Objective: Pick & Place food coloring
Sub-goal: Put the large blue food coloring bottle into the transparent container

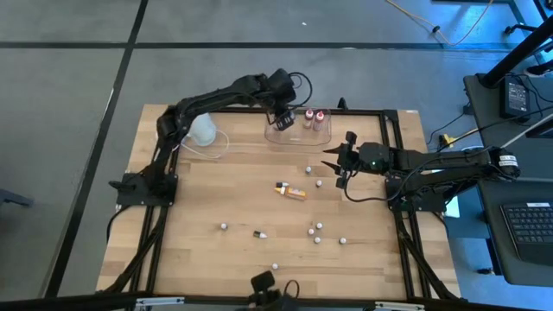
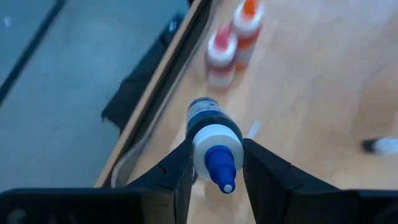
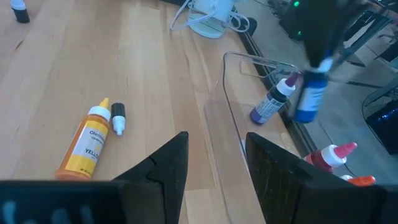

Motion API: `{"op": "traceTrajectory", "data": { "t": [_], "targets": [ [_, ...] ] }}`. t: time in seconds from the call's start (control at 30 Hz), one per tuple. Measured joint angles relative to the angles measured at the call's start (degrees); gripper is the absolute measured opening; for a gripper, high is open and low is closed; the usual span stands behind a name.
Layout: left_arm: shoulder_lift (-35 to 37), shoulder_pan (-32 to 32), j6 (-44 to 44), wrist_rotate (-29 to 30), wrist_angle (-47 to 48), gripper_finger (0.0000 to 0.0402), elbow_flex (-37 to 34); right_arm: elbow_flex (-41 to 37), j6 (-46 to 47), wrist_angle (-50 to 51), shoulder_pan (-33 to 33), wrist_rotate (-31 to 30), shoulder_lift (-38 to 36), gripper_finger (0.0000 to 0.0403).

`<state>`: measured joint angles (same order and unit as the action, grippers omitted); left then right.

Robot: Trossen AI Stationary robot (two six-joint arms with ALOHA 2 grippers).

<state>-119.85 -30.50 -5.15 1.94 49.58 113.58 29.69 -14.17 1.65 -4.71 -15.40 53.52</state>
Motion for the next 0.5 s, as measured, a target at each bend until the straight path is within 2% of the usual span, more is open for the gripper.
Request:
{"op": "traceTrajectory", "data": {
  "t": [0.5],
  "targets": [
    [-3.9, -0.1, 1.1, 0.4, 1.4, 0.0123, -0.7, 0.0, 0.0, 0.0, 0.0, 0.0, 0.0, 0.0163]
  ]
}}
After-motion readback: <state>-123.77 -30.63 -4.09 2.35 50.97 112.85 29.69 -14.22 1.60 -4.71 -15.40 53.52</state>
